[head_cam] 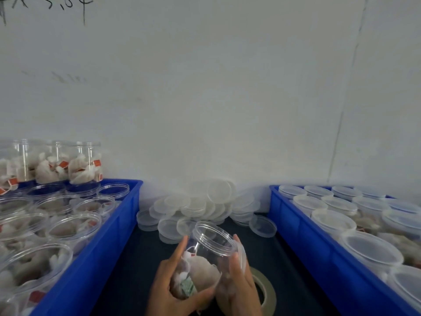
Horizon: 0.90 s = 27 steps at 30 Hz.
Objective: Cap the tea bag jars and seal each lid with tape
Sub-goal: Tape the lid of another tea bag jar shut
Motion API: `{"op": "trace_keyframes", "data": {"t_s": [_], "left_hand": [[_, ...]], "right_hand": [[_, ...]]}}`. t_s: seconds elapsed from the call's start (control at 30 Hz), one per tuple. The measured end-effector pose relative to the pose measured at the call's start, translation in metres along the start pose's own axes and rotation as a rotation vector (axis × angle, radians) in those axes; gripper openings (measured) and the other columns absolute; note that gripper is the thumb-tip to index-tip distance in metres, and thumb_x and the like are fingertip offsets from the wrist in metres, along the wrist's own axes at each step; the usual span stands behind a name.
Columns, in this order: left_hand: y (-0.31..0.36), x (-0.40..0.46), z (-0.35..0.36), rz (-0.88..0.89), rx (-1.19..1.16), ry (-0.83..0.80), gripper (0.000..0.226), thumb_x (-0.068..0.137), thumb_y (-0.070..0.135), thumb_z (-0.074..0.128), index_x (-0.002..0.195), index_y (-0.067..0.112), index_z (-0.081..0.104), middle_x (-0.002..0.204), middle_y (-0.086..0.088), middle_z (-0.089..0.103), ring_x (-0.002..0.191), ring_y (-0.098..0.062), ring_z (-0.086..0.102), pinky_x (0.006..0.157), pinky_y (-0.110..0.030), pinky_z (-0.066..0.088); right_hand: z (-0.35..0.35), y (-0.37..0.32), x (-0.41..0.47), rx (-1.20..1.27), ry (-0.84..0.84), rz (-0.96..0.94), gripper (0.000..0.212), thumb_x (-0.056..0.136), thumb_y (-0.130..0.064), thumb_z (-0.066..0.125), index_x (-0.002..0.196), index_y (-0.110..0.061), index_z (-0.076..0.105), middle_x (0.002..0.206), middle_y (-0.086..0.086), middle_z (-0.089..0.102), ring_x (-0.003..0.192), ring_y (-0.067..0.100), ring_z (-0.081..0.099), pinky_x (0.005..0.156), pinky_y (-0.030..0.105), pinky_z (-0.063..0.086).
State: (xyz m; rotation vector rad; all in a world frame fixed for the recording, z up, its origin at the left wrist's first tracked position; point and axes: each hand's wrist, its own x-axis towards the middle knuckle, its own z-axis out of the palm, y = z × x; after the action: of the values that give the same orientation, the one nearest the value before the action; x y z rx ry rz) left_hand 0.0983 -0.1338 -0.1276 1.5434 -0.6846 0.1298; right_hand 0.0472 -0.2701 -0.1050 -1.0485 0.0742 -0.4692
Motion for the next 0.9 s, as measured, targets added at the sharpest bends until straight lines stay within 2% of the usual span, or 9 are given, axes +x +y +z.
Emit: {"op": "trace_keyframes", "data": {"t_s": [0.03,0.1,0.13,0.2,0.27,0.4,0.67,0.8,0.9], "left_hand": [[-0.005,0.0,0.002,-0.026,-0.008,-0.012,0.112,0.043,0.04,0.094,0.139,0.046,0.038,0.119,0.013,0.058,0.105,0.015,0.054,0.085,-0.008,0.042],[0.001,0.0,0.002,-0.046,-0.038,0.003,0.114,0.043,0.041,0.097,0.139,0.049,0.035,0.12,0.025,0.058,0.106,0.019,0.052,0.088,-0.013,0.04],[0.004,-0.001,0.0,-0.056,-0.048,-0.026,0.116,0.044,0.044,0.096,0.14,0.049,0.031,0.121,0.033,0.055,0.107,0.023,0.049,0.091,-0.013,0.039],[0.007,0.0,-0.002,-0.082,-0.06,-0.1,0.124,0.041,0.057,0.092,0.143,0.045,0.023,0.129,0.036,0.046,0.114,0.021,0.047,0.096,-0.012,0.038],[0.013,-0.001,-0.003,-0.112,-0.117,-0.09,0.125,0.032,0.055,0.093,0.142,0.041,0.035,0.131,0.024,0.053,0.115,0.009,0.055,0.092,-0.015,0.045],[0.009,-0.004,0.0,-0.08,-0.147,-0.117,0.11,0.037,0.037,0.094,0.137,0.032,0.048,0.126,0.02,0.063,0.117,-0.002,0.06,0.09,-0.016,0.049],[0.01,0.003,-0.011,-0.125,-0.07,-0.162,0.114,0.034,0.055,0.094,0.136,0.037,0.048,0.127,0.01,0.063,0.121,-0.005,0.057,0.109,-0.039,0.042],[0.009,0.006,-0.017,-0.16,-0.079,-0.198,0.11,0.034,0.046,0.097,0.134,0.034,0.052,0.129,-0.001,0.062,0.118,-0.011,0.061,0.106,-0.041,0.045],[0.011,0.007,-0.021,-0.171,-0.087,-0.232,0.105,0.038,0.031,0.097,0.134,0.033,0.053,0.13,-0.004,0.061,0.116,-0.019,0.063,0.104,-0.045,0.046]], "right_hand": [[-0.001,-0.003,-0.004,-0.082,-0.011,-0.042,0.059,0.079,-0.028,0.052,0.136,-0.028,0.038,0.126,0.0,0.059,0.114,0.015,0.059,0.101,0.038,0.044],[-0.002,-0.007,-0.006,-0.268,-0.007,-0.128,0.059,0.079,-0.034,0.046,0.136,-0.025,0.036,0.126,-0.012,0.053,0.105,-0.006,0.057,0.089,0.014,0.046],[-0.004,-0.007,-0.003,-0.321,0.009,-0.154,0.06,0.078,-0.035,0.044,0.137,-0.022,0.035,0.125,-0.012,0.053,0.102,-0.008,0.057,0.084,0.009,0.046],[-0.006,-0.011,-0.003,-0.418,0.026,-0.228,0.059,0.08,-0.032,0.043,0.136,-0.019,0.036,0.119,0.001,0.057,0.102,0.007,0.06,0.087,0.019,0.047],[-0.008,-0.016,-0.002,-0.457,0.061,-0.303,0.057,0.081,-0.028,0.045,0.136,-0.017,0.039,0.116,0.008,0.058,0.104,0.021,0.06,0.092,0.032,0.047],[-0.011,-0.024,-0.003,-0.574,-0.003,-0.364,0.062,0.083,-0.035,0.056,0.141,-0.035,0.033,0.13,-0.01,0.052,0.121,0.012,0.052,0.104,0.035,0.041],[-0.012,-0.025,-0.005,-0.708,-0.064,-0.406,0.066,0.07,-0.052,0.066,0.133,-0.043,0.045,0.121,-0.025,0.057,0.116,0.001,0.055,0.099,0.032,0.046],[-0.015,-0.028,-0.004,-0.869,-0.122,-0.465,0.066,0.065,-0.073,0.058,0.128,-0.064,0.043,0.124,-0.029,0.05,0.122,0.003,0.047,0.099,0.03,0.042],[-0.017,-0.033,-0.002,-0.993,-0.169,-0.477,0.066,0.065,-0.085,0.05,0.127,-0.069,0.036,0.127,-0.029,0.046,0.123,0.002,0.043,0.099,0.029,0.042]]}}
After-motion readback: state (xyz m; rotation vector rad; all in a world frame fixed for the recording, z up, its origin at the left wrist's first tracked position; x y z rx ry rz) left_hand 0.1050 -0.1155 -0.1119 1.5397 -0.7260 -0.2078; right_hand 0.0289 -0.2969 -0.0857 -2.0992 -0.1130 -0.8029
